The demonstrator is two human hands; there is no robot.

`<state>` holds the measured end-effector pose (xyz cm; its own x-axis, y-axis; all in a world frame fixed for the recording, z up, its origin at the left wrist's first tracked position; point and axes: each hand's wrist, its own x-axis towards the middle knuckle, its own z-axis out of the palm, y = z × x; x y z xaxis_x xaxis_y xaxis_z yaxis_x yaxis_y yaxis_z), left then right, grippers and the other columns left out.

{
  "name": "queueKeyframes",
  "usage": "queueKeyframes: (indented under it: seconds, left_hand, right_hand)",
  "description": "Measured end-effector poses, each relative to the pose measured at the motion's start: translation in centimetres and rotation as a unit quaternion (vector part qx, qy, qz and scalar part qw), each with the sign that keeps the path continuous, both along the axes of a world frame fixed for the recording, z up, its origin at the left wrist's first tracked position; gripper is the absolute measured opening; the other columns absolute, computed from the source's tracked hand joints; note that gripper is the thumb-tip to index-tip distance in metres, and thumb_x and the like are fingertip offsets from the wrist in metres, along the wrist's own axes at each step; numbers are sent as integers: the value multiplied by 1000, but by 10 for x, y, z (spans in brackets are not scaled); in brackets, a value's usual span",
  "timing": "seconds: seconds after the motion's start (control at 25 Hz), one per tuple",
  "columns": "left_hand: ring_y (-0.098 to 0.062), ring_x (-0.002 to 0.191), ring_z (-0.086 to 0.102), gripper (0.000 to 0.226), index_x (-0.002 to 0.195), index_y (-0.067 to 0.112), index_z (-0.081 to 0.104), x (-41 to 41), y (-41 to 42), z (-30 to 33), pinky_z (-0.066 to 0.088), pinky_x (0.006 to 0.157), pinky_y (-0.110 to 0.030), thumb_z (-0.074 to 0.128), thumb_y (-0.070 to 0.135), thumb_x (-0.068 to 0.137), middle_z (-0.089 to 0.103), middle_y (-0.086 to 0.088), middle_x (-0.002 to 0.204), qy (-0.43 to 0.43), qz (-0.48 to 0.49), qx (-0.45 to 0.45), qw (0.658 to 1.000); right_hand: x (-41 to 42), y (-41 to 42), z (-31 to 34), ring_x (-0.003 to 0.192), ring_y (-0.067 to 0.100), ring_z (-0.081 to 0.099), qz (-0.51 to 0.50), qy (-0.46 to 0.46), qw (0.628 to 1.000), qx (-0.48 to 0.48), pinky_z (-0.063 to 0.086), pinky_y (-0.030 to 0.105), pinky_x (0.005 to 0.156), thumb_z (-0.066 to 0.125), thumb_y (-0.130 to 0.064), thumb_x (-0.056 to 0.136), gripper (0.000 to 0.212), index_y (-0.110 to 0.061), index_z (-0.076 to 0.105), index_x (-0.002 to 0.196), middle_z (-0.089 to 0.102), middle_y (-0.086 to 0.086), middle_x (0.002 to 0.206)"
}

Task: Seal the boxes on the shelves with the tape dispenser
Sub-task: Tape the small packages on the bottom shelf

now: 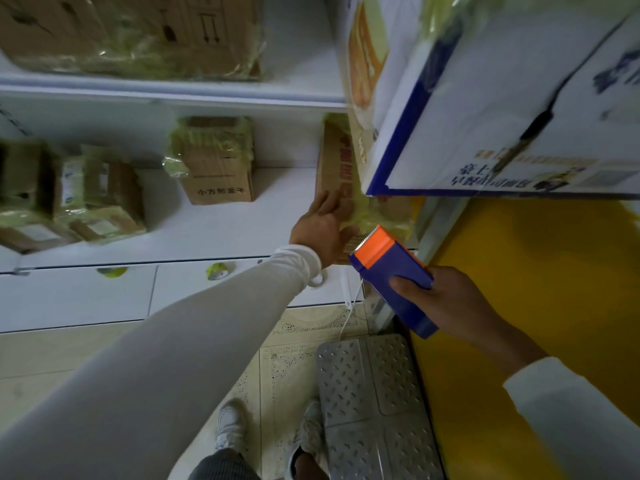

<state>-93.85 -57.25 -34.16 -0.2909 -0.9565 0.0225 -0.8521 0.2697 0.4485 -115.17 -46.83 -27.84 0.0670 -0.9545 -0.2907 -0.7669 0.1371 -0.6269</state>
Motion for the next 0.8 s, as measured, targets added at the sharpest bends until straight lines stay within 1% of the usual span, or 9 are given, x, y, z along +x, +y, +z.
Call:
queueKeyframes:
  seconds: [0.08,0.12,0.24,0.28,0.36,0.44,0.52,0.68,0.8]
  left_hand:
    - [-26,141,26,62,146,22,30,8,7,4,33,111,-41,50,46,93,30,-3,152,29,-13,-7,999]
    - [-28,141,26,64,147,21,30,19,12,6,31,112,-41,51,47,92,30,-6,153,27,-17,-18,999]
    - [-26,143,24,68,147,17,30,78,18,7,24,115,-39,48,52,92,27,-8,155,-18,18,-18,1000]
    - [-26,142,26,68,147,17,30,102,16,7,25,114,-38,47,53,92,28,-8,155,-31,39,-9,999]
    - [-27,139,32,67,146,18,31,149,10,8,28,111,-39,47,53,92,29,-6,154,-51,75,6,996]
    - [-28,137,34,65,145,19,32,193,0,7,31,110,-41,48,53,91,30,-5,154,-70,93,1,993]
    - [-29,137,34,66,145,17,32,227,-14,5,31,110,-41,51,49,91,30,-7,153,-80,95,-10,992]
    - [-34,133,37,66,147,19,29,272,-57,3,35,107,-44,58,37,90,30,-11,153,-103,64,-10,993]
    - [-34,136,33,64,143,20,36,284,-97,-5,31,110,-43,63,31,86,29,-13,152,-137,14,-41,990]
  right_hand:
    - [2,-4,-2,47,6,55,4,-3,1000,2,33,15,45,63,-55,85,43,-14,64,74,64,-1,59]
    - [8,-5,-3,47,5,55,6,-12,1000,2,34,13,44,64,-54,85,40,-16,63,73,64,-5,58]
    - [44,-11,-8,55,-7,58,39,-52,998,-10,38,7,48,66,-47,87,26,-28,59,71,64,-26,62]
    - [59,-13,-11,60,-9,60,49,-66,996,-15,38,4,50,66,-45,88,22,-28,61,74,65,-26,66]
    - [90,-17,-16,70,-7,62,61,-88,994,-17,40,3,55,66,-46,87,23,-23,66,88,70,-14,75]
    - [122,-23,-21,71,-1,63,61,-99,993,-22,41,5,56,64,-54,86,36,-18,67,93,70,-6,79]
    - [150,-27,-24,64,6,63,54,-90,994,-19,40,11,53,62,-58,85,43,-15,67,86,68,0,72]
    - [193,-28,-32,63,25,65,12,-72,997,-7,45,33,58,66,-52,86,42,-11,67,78,69,10,69]
    - [212,-26,-43,58,25,63,-32,-71,997,-11,41,33,55,65,-52,86,44,-11,64,70,65,8,61]
